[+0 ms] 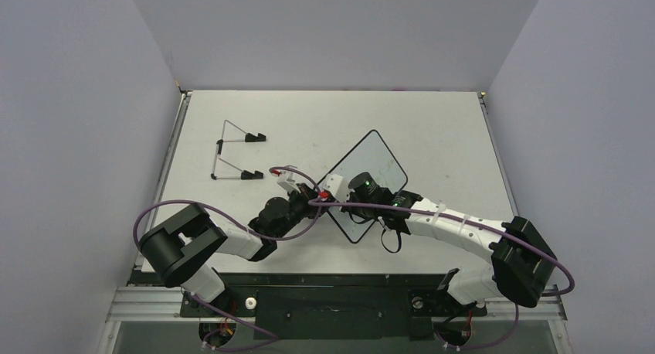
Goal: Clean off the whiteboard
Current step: Erase the whiteboard at the center of the board.
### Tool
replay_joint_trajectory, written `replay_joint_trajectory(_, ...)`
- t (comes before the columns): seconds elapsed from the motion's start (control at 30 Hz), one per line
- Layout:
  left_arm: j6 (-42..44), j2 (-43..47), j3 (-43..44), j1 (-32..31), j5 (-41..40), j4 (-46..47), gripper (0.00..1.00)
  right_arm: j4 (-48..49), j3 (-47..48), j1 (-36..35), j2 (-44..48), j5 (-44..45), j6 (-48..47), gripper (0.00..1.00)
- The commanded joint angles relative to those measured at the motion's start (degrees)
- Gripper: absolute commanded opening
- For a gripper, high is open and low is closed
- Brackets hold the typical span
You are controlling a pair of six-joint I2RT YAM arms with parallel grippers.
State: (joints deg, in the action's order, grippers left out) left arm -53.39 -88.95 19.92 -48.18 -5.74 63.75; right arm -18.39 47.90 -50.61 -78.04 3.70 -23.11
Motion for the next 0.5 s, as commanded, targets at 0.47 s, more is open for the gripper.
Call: replay_joint_trajectory(0.47, -0.1, 0.2, 1.7, -1.2, 4.2, 3.8, 0.00, -3.9, 2.9, -0.1, 0.3, -8.0, -4.7, 0.00)
